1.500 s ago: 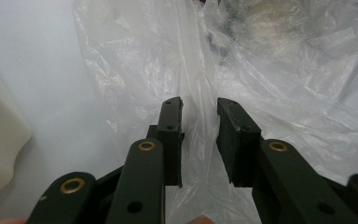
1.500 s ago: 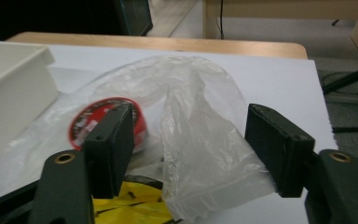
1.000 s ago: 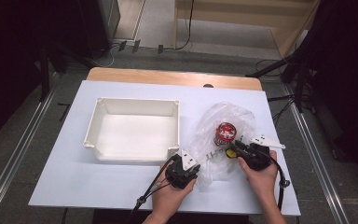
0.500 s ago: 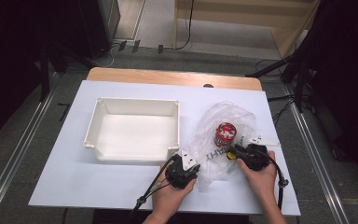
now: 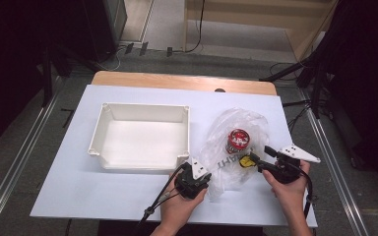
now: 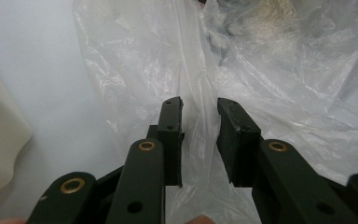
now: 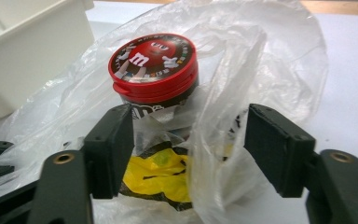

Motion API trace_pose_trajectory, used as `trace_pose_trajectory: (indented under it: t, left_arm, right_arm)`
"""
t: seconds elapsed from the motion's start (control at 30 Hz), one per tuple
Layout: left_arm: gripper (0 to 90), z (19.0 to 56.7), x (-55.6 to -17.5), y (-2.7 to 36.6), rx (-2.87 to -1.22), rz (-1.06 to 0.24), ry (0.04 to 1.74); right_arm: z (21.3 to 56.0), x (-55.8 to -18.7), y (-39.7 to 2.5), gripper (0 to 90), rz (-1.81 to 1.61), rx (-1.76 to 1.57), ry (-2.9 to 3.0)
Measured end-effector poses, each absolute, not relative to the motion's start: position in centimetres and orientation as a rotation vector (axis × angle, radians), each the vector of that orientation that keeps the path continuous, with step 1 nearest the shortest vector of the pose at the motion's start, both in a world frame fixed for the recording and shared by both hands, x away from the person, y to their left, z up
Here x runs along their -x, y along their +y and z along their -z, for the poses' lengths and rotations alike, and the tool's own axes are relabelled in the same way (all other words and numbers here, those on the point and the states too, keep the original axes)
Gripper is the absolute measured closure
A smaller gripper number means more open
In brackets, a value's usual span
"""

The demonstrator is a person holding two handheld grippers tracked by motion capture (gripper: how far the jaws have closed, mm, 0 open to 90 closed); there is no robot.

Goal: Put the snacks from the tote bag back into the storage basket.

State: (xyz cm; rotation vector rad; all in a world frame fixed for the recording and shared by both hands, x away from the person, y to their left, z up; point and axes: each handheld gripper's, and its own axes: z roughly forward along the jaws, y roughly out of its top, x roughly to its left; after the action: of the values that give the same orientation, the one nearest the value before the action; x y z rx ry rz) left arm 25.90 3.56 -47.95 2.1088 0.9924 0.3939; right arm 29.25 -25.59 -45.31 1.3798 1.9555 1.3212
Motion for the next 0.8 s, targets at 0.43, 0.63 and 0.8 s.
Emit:
trace_pose_trajectory:
  t: [0.43,0.63,0.8]
  left_arm:
    - [71.9,48.0,-25.9,3.6,-2.105,-0.393,0.993]
    - [72.0,48.0,-25.9,3.6,-2.106,-0.392,0.991]
    - [71.7,48.0,-25.9,3.5,-2.107,-0.395,0.989]
  right_arm:
    - [43.9,-28.2,-27.8,24.6,-1.309,-1.402,1.861]
    - [42.8,-28.0,-27.8,22.8,-1.329,-1.388,1.826]
    - [41.7,-27.9,-27.5,22.8,-1.452,-1.397,1.816]
